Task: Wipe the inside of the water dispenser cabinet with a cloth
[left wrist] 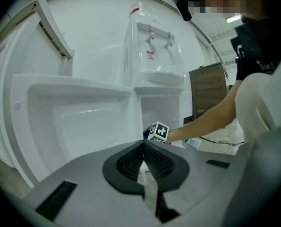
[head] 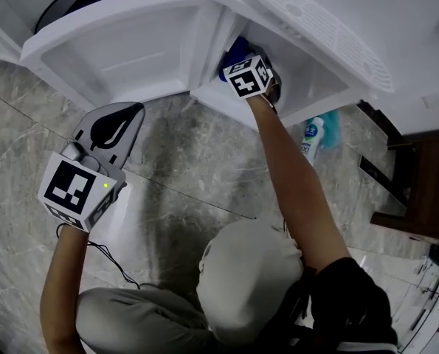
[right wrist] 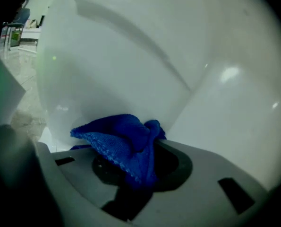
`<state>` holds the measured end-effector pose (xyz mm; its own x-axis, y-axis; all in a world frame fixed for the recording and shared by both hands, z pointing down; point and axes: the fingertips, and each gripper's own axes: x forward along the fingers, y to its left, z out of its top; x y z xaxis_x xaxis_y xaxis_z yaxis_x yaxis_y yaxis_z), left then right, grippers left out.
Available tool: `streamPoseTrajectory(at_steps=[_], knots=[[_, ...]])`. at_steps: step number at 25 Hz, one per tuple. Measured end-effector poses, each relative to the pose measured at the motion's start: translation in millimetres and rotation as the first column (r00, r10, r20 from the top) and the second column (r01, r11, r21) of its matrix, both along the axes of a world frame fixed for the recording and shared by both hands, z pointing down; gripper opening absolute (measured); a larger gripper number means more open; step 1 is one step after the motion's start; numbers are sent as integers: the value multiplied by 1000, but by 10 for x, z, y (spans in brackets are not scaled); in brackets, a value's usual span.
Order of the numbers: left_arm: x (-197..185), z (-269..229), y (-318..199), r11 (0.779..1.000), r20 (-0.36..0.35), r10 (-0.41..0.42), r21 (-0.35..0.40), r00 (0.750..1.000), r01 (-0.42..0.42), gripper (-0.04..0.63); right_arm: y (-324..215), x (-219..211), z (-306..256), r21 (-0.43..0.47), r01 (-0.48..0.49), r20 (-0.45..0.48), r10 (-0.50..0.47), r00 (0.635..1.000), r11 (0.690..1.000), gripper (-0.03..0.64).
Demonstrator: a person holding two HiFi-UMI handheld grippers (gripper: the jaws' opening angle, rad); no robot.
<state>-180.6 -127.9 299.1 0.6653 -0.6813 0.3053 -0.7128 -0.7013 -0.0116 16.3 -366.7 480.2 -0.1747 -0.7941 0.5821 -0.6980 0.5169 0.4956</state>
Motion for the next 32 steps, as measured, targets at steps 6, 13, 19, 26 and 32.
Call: streamPoseTrajectory(at_steps=[6, 13, 19, 26, 32], knots=[[-61, 0, 7, 1000, -14, -15, -4, 1000, 15, 6, 259, 127, -825, 281, -192, 276, 112, 955, 941, 87], [-106, -57, 13, 1000, -23, -18, -3, 1000, 18, 6, 663, -17, -2292, 597, -313, 590, -140, 795, 738, 87], [-84, -86, 32, 1000, -12, -13, 6, 1000, 13, 5, 653, -163, -2399, 614, -303, 596, -177, 784, 729, 87], [-93, -113, 22, 1000, -13, -19, 9, 1000, 20, 5, 272, -45, -2362, 612, -333, 605, -153, 782, 718, 87], [-116, -161, 17, 1000, -22, -23, 17, 1000, 23, 6, -108, 117, -2368, 579, -376, 634, -111, 765, 723, 86]])
